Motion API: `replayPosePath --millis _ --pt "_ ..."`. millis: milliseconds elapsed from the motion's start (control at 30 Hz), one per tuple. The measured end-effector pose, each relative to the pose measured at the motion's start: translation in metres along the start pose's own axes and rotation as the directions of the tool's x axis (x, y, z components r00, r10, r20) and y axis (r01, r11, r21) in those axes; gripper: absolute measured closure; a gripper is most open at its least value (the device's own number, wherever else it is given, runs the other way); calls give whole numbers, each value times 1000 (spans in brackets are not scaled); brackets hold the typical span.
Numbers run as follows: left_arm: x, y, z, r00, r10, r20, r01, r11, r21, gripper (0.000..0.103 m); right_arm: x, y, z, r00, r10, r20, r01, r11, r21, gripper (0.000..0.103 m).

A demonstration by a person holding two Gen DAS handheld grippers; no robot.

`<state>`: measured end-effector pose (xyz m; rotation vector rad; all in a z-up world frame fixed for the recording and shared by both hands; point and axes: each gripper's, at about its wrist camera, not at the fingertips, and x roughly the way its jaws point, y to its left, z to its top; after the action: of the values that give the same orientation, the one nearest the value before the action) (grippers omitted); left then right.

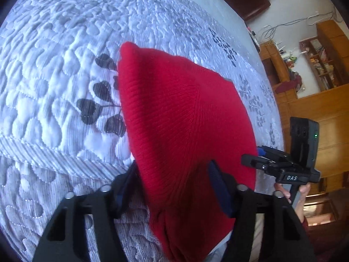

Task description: Fold small clothes

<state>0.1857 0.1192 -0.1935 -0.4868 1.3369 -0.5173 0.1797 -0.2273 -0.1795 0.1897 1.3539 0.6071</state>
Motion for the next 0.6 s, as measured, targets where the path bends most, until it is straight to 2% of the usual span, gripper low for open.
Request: replayPosePath --millis 133,167,200,233,300,333,467,600 --pt "8 5 6 999 -35 -15 35 999 -10 47 2 -4 2 1000 21 -4 -21 1000 23 35" --pt "10 7 8 999 -42 -14 42 999 -19 50 3 -5 4 1000 25 -5 -25 999 26 36" --pt "12 9 10 999 -49 -12 49 998 -36 59 4 -5 4 1000 27 -7 -27 999 31 37" --pt "13 12 11 997 -75 -9 74 995 -65 66 4 -6 5 1000 30 -8 -30 999 33 42" --pt "13 14 12 994 -106 2 106 989 -102 72 1 -4 5 1000 24 -1 -24 999 22 53" --pt "12 11 12 995 -97 13 98 990 -97 74 -1 -4 5 1000 24 2 -24 1000 19 59" --pt "5 -7 9 997 -59 48 62 997 -53 76 -10 -4 3 999 33 21 -34 999 30 70" --pt "-1 -27 11 995 -80 54 82 996 -36 77 -30 -4 -1 997 60 43 -62 997 37 73"
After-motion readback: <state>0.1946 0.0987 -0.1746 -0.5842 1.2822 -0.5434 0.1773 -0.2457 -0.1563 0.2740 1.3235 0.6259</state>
